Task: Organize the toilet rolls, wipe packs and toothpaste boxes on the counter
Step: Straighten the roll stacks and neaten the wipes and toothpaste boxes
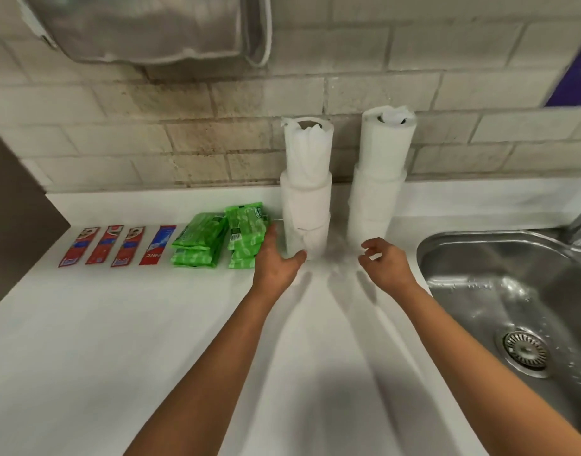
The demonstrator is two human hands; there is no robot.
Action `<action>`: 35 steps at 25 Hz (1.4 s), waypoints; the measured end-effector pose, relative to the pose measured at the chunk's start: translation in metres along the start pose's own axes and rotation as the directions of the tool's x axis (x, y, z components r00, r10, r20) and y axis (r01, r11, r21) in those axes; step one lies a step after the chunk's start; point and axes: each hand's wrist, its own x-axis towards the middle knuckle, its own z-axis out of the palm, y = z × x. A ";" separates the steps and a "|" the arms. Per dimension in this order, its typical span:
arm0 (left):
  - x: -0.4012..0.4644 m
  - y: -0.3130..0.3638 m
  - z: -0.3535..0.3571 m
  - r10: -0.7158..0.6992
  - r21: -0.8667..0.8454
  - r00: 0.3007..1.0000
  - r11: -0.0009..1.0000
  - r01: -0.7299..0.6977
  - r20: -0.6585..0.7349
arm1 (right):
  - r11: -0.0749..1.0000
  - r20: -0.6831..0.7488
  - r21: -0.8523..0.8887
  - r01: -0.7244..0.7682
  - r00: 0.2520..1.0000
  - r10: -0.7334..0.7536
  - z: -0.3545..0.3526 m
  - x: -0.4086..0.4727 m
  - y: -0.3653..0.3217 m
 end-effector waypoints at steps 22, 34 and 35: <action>0.094 -0.032 0.061 0.001 -0.130 0.995 0.991 -0.013 -0.096 | 0.920 -0.045 0.384 -0.082 0.993 0.107 0.005 0.103 0.047; 0.118 -0.044 0.069 0.089 -0.222 0.995 0.970 -0.096 -0.043 | 0.915 0.014 0.398 -0.065 0.998 0.065 0.027 0.116 0.048; 0.120 -0.044 0.070 0.090 -0.228 0.995 0.969 -0.095 -0.029 | 0.913 0.029 0.403 -0.056 0.998 0.048 0.031 0.115 0.047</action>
